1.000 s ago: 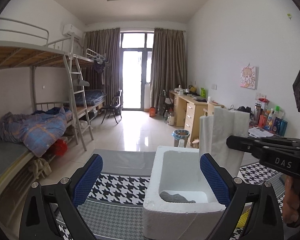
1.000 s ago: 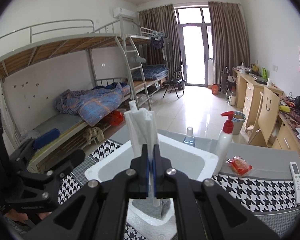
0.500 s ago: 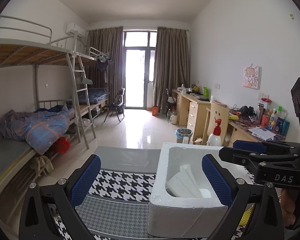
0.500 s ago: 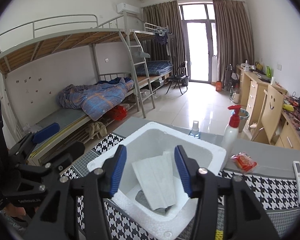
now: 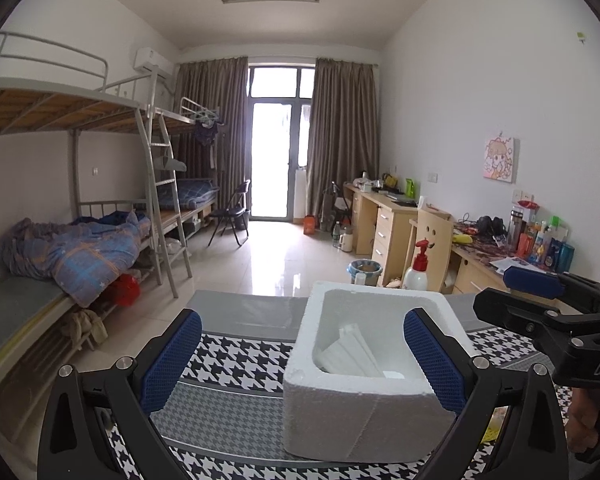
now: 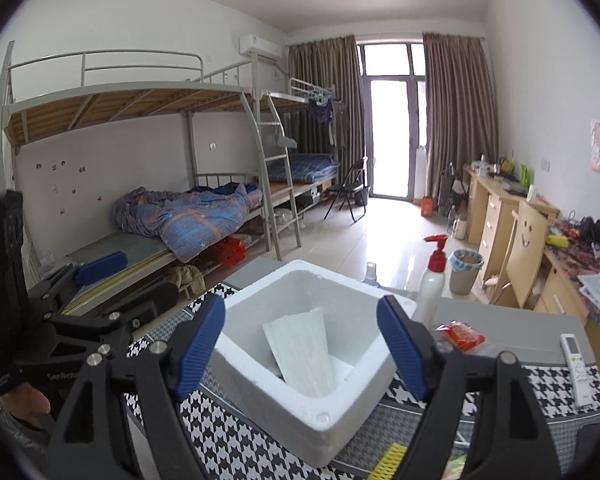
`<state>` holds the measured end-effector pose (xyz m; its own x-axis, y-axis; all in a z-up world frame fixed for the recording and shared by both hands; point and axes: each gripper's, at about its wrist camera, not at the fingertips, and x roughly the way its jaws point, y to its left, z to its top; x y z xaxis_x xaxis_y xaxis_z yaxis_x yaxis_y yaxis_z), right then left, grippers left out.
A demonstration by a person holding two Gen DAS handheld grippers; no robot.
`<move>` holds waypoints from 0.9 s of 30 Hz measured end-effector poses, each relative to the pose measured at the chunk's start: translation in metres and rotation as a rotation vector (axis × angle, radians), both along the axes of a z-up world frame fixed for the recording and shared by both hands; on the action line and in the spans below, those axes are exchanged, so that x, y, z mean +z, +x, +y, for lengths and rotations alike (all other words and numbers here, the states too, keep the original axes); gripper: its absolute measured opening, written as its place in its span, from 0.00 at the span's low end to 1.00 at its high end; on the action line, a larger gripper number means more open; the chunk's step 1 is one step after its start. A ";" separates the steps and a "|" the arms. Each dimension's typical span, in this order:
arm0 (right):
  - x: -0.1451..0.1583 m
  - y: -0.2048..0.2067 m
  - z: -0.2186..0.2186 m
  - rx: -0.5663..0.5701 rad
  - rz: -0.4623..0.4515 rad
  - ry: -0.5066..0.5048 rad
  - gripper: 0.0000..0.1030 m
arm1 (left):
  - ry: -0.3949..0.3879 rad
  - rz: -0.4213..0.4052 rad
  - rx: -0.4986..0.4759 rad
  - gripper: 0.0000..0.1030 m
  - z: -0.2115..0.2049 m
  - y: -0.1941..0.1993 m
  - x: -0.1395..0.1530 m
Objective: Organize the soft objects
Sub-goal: 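Lower white mask into foam box and open right tool, then withdraw both tools from foam box back toward the table items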
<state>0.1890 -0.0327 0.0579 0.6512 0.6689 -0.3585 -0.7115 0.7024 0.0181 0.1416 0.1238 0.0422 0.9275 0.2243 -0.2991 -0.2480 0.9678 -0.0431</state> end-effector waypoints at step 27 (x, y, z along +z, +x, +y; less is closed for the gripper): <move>-0.006 -0.047 -0.047 -0.046 -0.072 0.060 0.82 | 0.048 -0.077 -0.051 0.99 -0.044 -0.040 0.010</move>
<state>0.1418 -0.0797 0.0523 0.7042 0.6566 -0.2700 -0.6798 0.7334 0.0105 0.1019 0.0795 0.0523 0.9579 0.1885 -0.2164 -0.1960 0.9805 -0.0135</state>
